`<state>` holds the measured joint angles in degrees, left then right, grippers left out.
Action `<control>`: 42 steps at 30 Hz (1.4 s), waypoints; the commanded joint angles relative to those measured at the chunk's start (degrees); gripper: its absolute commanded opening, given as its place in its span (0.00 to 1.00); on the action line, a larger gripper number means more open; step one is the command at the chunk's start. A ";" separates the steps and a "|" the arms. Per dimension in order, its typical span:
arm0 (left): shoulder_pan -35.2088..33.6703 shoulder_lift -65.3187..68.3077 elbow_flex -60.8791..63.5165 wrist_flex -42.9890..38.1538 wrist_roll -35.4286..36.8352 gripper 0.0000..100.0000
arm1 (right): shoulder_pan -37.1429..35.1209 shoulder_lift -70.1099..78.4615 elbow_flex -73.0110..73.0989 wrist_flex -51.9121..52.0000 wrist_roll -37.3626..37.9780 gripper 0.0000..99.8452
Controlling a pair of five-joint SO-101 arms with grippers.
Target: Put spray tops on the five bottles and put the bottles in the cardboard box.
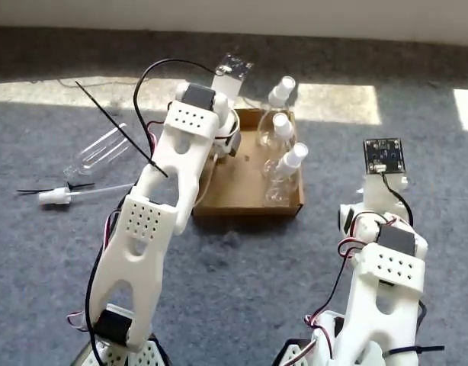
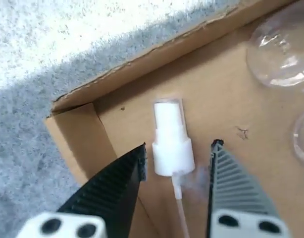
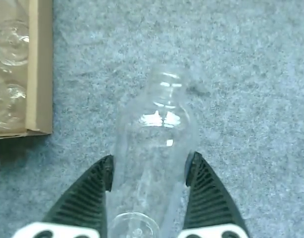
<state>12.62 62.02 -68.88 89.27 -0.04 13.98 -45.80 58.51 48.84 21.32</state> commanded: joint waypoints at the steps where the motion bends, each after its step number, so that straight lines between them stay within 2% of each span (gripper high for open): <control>1: 0.92 -0.84 -0.75 -0.70 0.44 0.20 | 0.48 -0.48 -0.66 -0.75 0.53 0.03; 26: 0.92 2.95 -1.19 -0.62 0.44 0.20 | 0.75 -0.48 -0.57 -0.75 0.53 0.03; 31: 0.84 2.86 -1.27 -0.62 0.44 0.13 | 0.75 -0.48 -0.57 -0.75 0.53 0.03; 36: 0.84 2.86 -8.57 0.35 0.44 0.12 | 0.75 -0.48 -0.57 -0.75 0.53 0.03; 42: 0.40 2.86 -24.92 10.02 0.44 0.12 | 0.75 -0.48 -0.57 -0.75 0.44 0.03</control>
<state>12.88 65.80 -84.53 95.43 -0.04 13.98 -45.80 58.51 48.84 21.32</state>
